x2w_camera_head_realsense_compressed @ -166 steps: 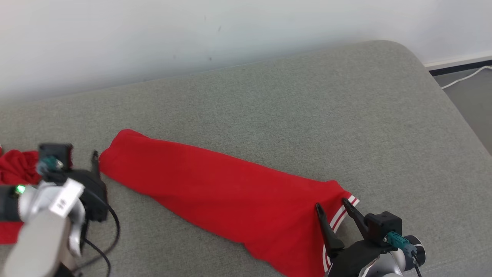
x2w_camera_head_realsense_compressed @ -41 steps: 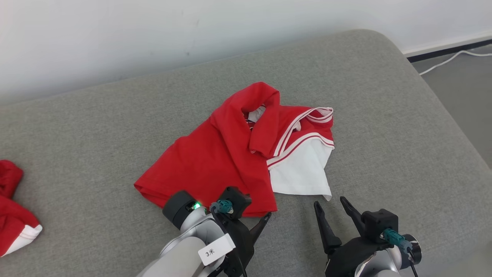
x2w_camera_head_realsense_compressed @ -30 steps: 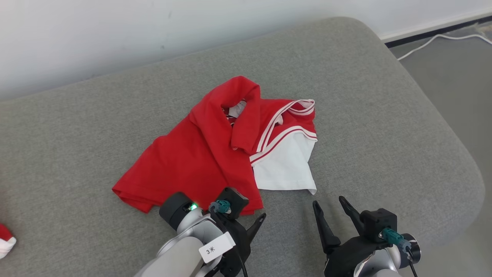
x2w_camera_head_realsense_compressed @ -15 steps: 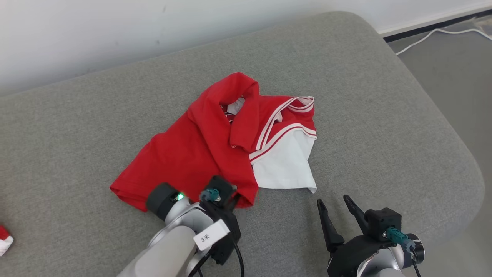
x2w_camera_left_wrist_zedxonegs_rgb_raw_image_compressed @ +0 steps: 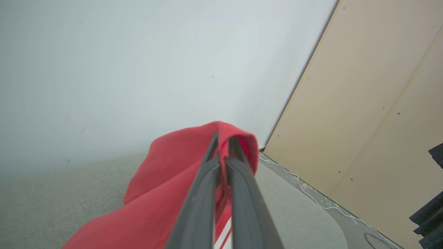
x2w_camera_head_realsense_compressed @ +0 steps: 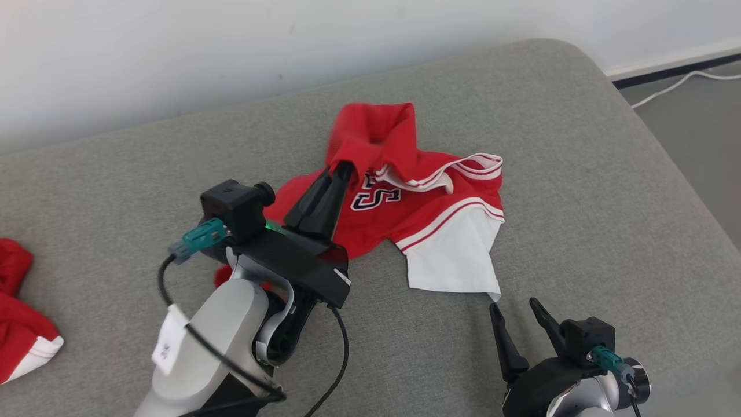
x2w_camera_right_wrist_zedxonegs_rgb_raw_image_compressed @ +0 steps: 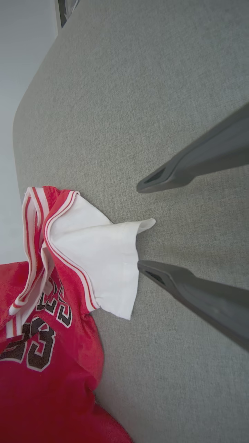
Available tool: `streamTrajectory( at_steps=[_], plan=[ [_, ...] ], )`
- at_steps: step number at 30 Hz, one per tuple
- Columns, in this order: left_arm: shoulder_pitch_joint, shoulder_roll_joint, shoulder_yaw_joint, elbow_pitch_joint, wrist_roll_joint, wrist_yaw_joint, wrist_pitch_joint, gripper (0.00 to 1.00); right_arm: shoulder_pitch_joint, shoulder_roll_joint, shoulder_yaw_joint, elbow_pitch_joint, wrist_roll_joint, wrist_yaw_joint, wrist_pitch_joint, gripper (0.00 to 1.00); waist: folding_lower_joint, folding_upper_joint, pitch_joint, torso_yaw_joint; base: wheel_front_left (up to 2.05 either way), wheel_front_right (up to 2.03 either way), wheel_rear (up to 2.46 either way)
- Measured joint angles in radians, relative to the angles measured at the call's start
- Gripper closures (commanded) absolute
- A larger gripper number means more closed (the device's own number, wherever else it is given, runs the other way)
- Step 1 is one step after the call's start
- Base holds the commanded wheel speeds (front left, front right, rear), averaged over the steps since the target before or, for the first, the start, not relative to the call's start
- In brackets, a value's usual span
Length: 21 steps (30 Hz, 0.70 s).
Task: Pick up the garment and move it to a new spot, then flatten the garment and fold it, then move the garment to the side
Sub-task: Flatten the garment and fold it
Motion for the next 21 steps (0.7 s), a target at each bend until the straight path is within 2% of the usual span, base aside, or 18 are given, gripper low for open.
streamTrajectory(
  at_steps=[6,7,11,16,21],
  plan=[
    [0.034,0.028,0.029,-0.217,-0.041,-0.010,-0.030,1.00,0.019,-0.002,-0.001,0.002,0.000,-0.001,-0.005,0.00,0.0000,0.0000,-0.030,0.033,0.00,0.00,0.00],
    [0.057,0.039,0.048,-0.297,-0.064,-0.016,-0.030,1.00,0.020,-0.002,0.000,0.004,0.000,-0.001,-0.005,0.00,0.0000,0.0000,-0.042,0.042,0.00,0.00,0.00],
    [0.111,0.081,0.082,-0.450,-0.087,0.002,-0.022,1.00,0.021,-0.003,0.005,0.001,0.000,-0.001,-0.004,0.00,-0.0002,-0.0001,-0.060,0.056,0.00,0.00,0.00],
    [0.148,0.160,0.150,-0.506,-0.087,0.067,0.030,1.00,0.033,-0.003,0.005,-0.006,0.000,-0.001,-0.004,0.00,-0.0002,0.0000,-0.070,0.062,0.00,0.00,0.00],
    [0.181,0.260,0.257,-0.376,-0.069,0.167,0.075,1.00,0.039,-0.004,0.007,-0.016,0.000,-0.001,0.004,0.00,-0.0002,0.0000,-0.064,0.059,0.00,0.00,0.00]
  ],
)
